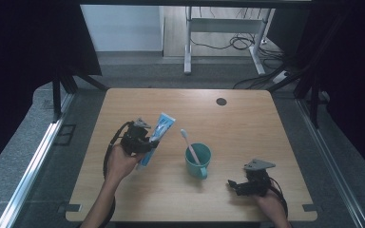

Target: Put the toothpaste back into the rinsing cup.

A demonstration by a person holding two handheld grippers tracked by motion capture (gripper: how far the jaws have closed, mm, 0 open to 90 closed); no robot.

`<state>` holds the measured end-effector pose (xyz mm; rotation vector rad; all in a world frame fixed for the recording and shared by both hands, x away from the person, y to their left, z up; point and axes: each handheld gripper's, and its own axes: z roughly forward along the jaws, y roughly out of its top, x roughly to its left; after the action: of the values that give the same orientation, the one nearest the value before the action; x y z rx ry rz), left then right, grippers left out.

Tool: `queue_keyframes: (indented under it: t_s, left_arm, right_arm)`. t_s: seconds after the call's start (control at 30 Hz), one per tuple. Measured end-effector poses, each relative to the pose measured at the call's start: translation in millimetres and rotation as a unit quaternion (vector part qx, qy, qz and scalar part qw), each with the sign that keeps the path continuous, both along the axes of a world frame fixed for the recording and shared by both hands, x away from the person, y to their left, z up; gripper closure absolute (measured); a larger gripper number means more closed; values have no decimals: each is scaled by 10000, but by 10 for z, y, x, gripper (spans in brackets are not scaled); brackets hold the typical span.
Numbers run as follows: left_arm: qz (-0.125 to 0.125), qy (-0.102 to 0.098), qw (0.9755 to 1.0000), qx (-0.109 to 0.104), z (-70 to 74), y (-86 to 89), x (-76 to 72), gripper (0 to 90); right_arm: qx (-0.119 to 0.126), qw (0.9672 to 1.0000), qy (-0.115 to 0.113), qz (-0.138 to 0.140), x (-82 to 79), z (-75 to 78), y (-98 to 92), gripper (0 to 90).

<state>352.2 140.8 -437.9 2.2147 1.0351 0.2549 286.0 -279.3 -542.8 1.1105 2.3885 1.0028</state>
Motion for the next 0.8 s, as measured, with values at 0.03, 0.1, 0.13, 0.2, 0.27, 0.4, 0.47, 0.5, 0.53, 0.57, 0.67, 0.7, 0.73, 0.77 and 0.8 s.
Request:
queue_keyframes:
  t_s: [0.03,0.1,0.13,0.2,0.27,0.4,0.47,0.5,0.53,0.57,0.67,0.7,0.73,0.77,0.8]
  left_arm:
    - [-19,-37,10000,-1,5,4,-7,735]
    - [-23,-107,9999,-2,11,5,-25,735]
    - [-32,-163,9999,2,16,6,-40,735]
    - [-26,-179,9998,-42,27,8,-69,735]
    - [-78,-233,9997,-55,41,9,-97,735]
    - [-159,-335,9993,-101,89,-4,-181,735]
    - [-188,-371,9991,-127,114,-10,-216,735]
    - [-208,-395,9989,-134,130,-13,-233,735]
    - [-219,-417,9988,-146,143,-15,-247,735]
    - [-225,-443,9986,-168,154,-18,-260,735]
    - [-271,-466,9982,-252,179,-28,-286,734]
    - [-277,-477,9981,-267,187,-34,-294,734]
    - [-297,-496,9980,-271,194,-40,-301,734]
    - [-315,-510,9978,-297,201,-49,-311,734]
    - [-325,-502,9977,-330,210,-56,-321,734]
  right_arm:
    - [-1,10000,0,0,0,0,0,52]
    - [-4,10000,0,-4,-1,0,0,52]
    - [2,10000,5,-2,-1,0,1,52]
    - [2,10000,5,-2,-1,0,0,52]
    - [4,10000,12,-4,-1,0,1,52]
    - [2,10000,1,6,0,0,0,52]
    - [-3,10000,-2,0,0,0,0,52]
    - [0,10000,0,1,0,0,0,52]
    - [7,10000,7,1,-1,1,1,52]
    - [1,10000,0,1,0,0,0,52]
    - [-3,10000,-2,-3,0,0,0,52]
    - [-2,10000,8,6,0,2,-1,52]
    - [-2,10000,8,6,0,2,-1,52]
    - [-2,10000,8,7,0,2,-1,52]
    - [-2,10000,8,7,0,2,-1,52]
